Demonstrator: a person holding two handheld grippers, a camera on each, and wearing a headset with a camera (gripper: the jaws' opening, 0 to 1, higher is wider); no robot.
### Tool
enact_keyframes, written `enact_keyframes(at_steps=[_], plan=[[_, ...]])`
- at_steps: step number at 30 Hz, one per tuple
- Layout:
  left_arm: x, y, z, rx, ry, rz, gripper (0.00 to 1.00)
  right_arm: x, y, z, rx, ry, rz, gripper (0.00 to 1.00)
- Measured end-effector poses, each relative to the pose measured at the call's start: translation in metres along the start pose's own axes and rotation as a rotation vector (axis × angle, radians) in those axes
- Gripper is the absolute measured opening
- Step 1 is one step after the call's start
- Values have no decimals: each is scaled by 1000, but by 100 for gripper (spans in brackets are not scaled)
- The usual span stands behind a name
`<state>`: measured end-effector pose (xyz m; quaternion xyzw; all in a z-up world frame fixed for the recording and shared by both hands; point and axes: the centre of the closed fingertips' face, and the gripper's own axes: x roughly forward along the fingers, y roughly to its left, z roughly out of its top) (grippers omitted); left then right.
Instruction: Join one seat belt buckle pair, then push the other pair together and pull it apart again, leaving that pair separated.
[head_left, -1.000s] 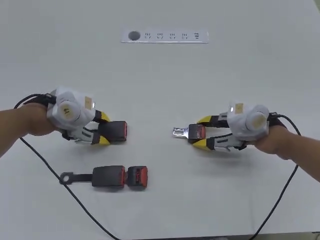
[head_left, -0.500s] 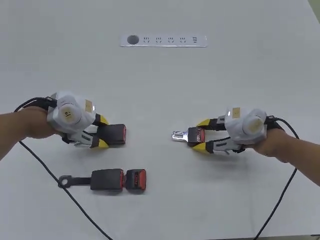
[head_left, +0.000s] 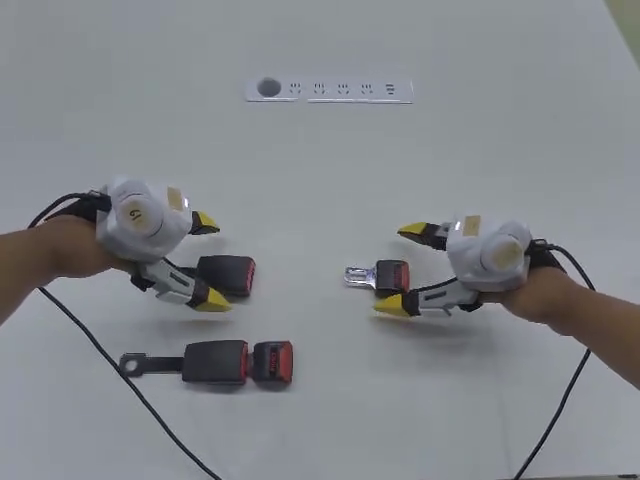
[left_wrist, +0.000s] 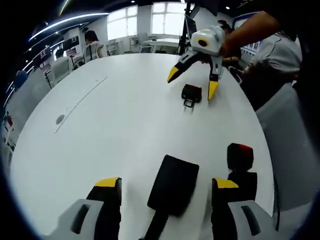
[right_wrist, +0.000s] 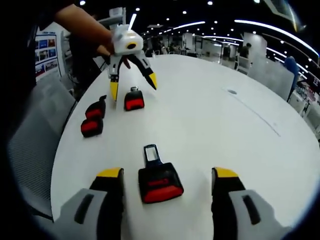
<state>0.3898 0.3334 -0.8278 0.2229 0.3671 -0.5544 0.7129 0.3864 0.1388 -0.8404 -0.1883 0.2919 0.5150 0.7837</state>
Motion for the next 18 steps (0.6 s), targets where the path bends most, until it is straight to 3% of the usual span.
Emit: enact_keyframes(at_steps=[4, 7, 9, 12, 18], plan=[[-6, 5, 3, -41, -30, 42, 81, -5, -11, 5, 65, -37, -86, 75], [-13, 5, 5, -104, -74, 77, 82, -9, -15, 7, 126, -61, -141, 80], [-17, 4, 4, -140, -90, 93, 84, -11, -16, 9, 143, -74, -170, 81], [-24, 6, -5, -243, -84, 151, 89, -16, -15, 12, 159, -89, -219, 83], [-40, 0, -6, -327, -163, 214, 92, -24, -15, 21, 223, -131, -309, 89]])
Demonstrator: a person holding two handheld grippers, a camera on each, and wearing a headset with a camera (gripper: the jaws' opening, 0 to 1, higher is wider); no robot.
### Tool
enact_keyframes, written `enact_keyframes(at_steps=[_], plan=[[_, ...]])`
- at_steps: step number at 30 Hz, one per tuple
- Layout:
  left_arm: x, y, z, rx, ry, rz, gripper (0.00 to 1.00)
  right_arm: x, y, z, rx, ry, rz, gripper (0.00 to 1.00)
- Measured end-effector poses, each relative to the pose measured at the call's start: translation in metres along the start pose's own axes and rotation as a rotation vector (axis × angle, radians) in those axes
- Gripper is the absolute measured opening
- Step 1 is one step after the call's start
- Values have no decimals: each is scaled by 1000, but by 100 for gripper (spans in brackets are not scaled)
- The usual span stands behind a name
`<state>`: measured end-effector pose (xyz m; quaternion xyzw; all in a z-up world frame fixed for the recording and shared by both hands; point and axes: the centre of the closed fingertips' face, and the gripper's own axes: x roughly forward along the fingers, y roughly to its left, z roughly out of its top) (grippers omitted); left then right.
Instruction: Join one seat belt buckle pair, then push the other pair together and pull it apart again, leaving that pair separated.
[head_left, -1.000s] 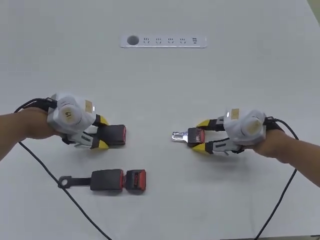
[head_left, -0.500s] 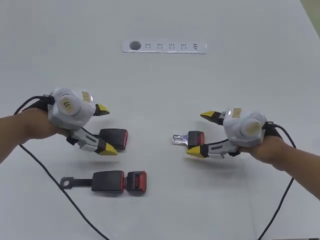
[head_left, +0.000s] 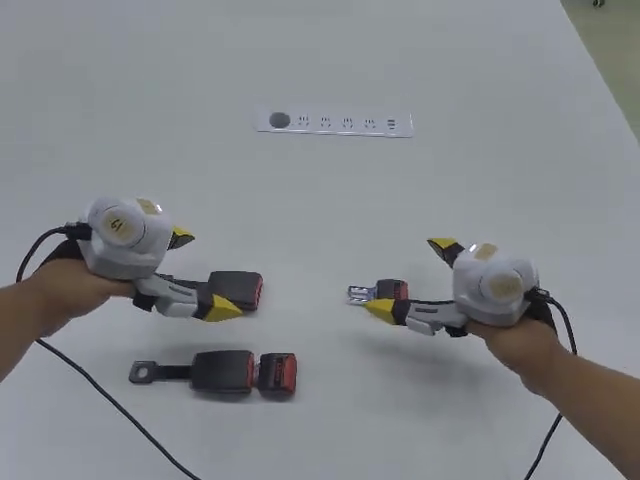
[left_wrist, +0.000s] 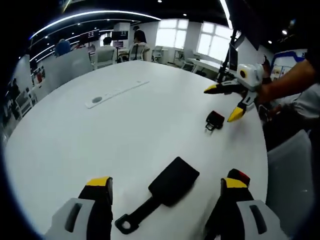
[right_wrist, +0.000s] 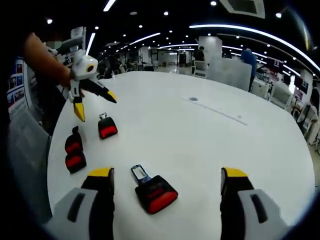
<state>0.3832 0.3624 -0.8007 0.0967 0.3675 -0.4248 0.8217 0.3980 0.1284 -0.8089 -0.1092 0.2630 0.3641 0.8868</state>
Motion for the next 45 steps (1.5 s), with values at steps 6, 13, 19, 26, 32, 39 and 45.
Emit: enact_keyframes(at_steps=[6, 13, 19, 26, 32, 39, 45], plan=[[-22, -1, 2, -96, -95, 79, 92, -10, 2, 11, 58, -48, -77, 91], [-47, -11, 2, -138, -167, 127, 93, -27, 12, 16, 97, -84, -125, 93], [-68, -21, -4, -137, -201, 156, 93, -41, 26, 18, 100, -102, -135, 94], [-87, -37, -11, -124, -221, 151, 94, -59, 43, 17, 58, -120, -114, 98], [-102, -52, -15, -85, -240, 140, 96, -74, 59, 17, 21, -127, -85, 100], [-119, -64, -22, -68, -259, 139, 97, -91, 77, 15, -13, -132, -70, 100], [-133, -66, -31, -81, -278, 153, 97, -102, 85, 6, 4, -132, -79, 100]])
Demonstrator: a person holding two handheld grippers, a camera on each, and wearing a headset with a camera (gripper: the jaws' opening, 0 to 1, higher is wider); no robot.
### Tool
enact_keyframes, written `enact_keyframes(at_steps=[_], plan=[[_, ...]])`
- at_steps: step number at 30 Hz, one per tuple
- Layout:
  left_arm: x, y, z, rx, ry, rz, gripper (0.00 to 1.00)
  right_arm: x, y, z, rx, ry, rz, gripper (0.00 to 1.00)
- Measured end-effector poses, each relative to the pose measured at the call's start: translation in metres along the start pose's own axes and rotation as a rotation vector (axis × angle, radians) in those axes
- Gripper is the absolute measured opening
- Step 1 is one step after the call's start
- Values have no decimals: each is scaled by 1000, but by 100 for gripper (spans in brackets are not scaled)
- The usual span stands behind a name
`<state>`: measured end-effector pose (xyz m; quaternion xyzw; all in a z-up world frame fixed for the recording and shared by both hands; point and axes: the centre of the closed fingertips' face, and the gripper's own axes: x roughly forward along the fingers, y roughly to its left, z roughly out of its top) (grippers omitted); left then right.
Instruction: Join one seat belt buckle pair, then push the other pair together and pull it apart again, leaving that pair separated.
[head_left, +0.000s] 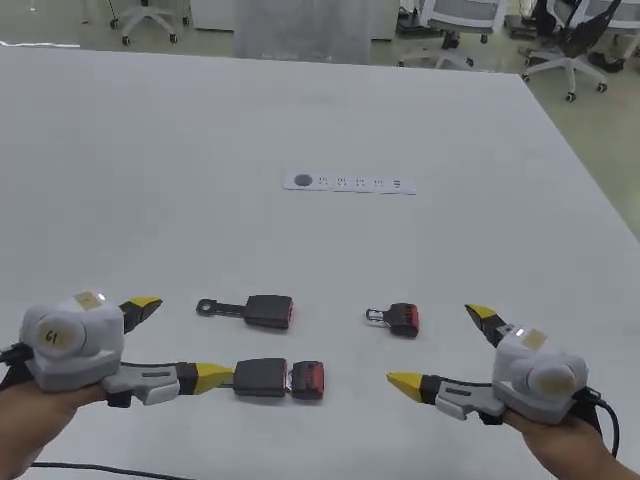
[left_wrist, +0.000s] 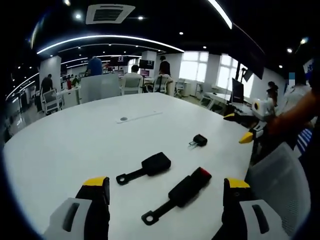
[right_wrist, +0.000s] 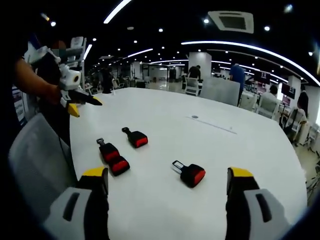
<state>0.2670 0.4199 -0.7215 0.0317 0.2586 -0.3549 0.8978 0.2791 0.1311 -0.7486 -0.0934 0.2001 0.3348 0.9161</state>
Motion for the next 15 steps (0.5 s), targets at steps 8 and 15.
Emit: enact_keyframes(at_steps=[8, 15], plan=[[-11, -1, -10, -21, -11, 16, 96, -12, 7, -14, 29, 17, -23, 100], [-13, 1, -11, -27, -18, 25, 96, -17, 8, -13, 44, 7, -44, 100]])
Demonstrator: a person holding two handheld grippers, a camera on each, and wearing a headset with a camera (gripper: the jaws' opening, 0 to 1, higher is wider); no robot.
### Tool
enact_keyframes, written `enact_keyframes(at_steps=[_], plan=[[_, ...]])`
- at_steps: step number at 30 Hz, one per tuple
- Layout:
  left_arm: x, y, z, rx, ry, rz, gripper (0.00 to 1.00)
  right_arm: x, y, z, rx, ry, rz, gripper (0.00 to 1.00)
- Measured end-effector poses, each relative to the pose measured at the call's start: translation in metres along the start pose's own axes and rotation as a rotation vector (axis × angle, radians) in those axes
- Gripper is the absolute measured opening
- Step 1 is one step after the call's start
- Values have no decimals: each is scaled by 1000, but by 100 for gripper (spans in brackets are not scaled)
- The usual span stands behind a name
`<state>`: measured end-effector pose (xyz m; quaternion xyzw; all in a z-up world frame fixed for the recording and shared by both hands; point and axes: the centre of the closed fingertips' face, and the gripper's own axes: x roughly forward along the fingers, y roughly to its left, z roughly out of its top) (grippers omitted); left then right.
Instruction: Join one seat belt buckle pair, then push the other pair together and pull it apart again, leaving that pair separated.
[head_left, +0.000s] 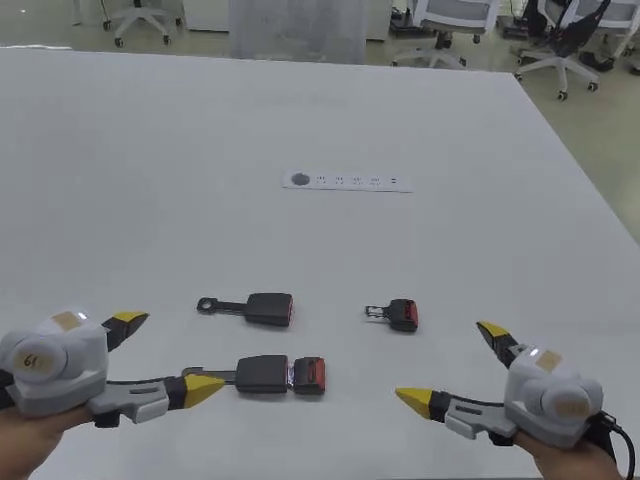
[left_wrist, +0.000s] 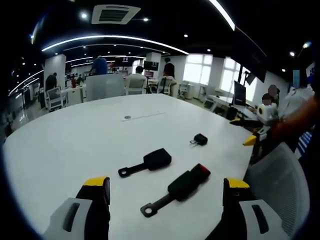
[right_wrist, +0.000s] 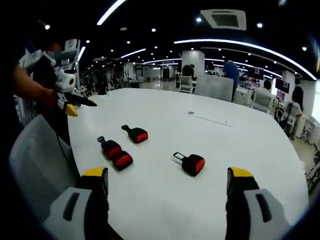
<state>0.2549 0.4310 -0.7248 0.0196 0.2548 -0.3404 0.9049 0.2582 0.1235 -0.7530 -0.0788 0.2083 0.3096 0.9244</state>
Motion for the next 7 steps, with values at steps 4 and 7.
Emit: enact_keyframes(at_steps=[4, 7], plan=[[2, 1, 2, -2, -2, 2, 96, -2, -5, -1, 7, 1, -9, 100], [2, 2, 5, 0, -7, 6, 96, -3, -9, 0, 2, 1, -16, 100]])
